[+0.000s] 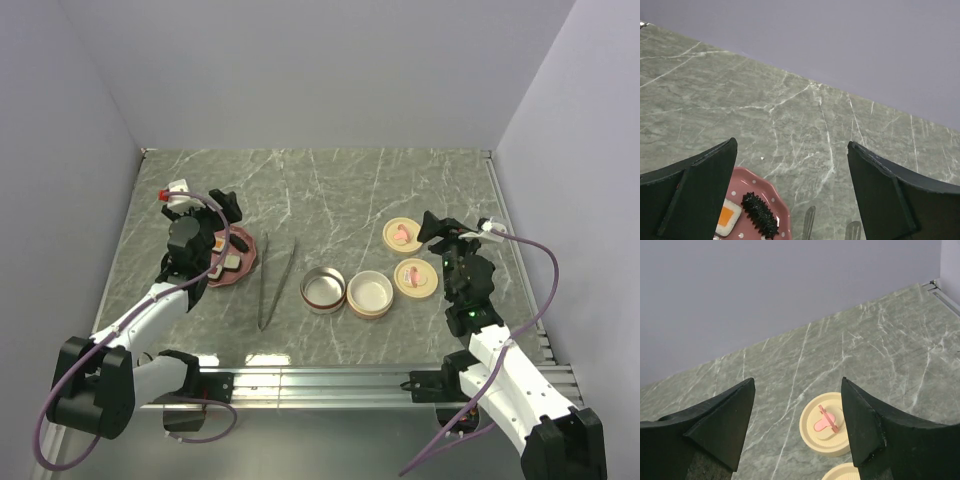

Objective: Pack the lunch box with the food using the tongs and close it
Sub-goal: Grab the clamp with the left arm

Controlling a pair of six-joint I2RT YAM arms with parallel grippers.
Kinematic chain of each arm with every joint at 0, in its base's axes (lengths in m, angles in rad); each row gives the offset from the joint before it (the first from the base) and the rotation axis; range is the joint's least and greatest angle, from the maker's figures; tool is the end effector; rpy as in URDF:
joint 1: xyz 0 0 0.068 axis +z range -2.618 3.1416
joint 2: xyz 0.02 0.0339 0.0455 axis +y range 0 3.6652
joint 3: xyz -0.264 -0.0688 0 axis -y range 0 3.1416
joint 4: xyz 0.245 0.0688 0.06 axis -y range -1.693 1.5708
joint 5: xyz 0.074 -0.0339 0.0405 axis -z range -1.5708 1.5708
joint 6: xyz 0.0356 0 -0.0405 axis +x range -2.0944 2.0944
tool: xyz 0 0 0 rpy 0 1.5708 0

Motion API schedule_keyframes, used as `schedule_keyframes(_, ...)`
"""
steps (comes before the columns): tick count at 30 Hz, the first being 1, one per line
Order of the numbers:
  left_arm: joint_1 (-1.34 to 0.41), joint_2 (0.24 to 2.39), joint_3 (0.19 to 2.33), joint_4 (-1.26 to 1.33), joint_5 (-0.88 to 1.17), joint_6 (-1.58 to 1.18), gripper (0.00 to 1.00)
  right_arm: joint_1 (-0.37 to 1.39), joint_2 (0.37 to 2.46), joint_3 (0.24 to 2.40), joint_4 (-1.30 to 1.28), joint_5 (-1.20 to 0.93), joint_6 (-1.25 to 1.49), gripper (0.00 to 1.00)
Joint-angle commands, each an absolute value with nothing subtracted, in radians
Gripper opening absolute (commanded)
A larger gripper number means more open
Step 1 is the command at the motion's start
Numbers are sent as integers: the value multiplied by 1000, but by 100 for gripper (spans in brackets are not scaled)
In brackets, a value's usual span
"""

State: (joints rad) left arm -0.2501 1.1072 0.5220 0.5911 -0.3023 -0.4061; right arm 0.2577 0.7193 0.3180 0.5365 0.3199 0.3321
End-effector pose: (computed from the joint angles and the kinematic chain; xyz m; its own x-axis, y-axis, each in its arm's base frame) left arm 0.2422 -0.0509 0.2650 0.0259 -0.3958 -0.9180 -0.0457 0.9168 -0.3966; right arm 0.1742 0.0343 0.2615 0.1426 0.3576 -0.9229 0.0136 0.9316 0.3631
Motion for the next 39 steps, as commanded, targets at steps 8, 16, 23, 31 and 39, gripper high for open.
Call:
schedule_keyframes(8, -345, 1129, 584, 545, -412, -353, 99, 261, 723, 327, 555, 314, 330, 77)
schedule_keyframes(16, -402, 1123, 558, 460, -384, -436, 97, 262, 732, 325, 558, 299, 334, 77)
schedule_keyframes(23, -541, 1098, 514, 359, -475, -489, 95, 261, 749, 331, 568, 267, 347, 77)
schedule_keyframes(31, -728, 945, 385, 265, -552, -621, 95, 262, 704, 304, 569, 227, 360, 77)
schedule_keyframes(39, -940, 1049, 374, 123, -690, -816, 95, 262, 634, 278, 549, 204, 367, 77)
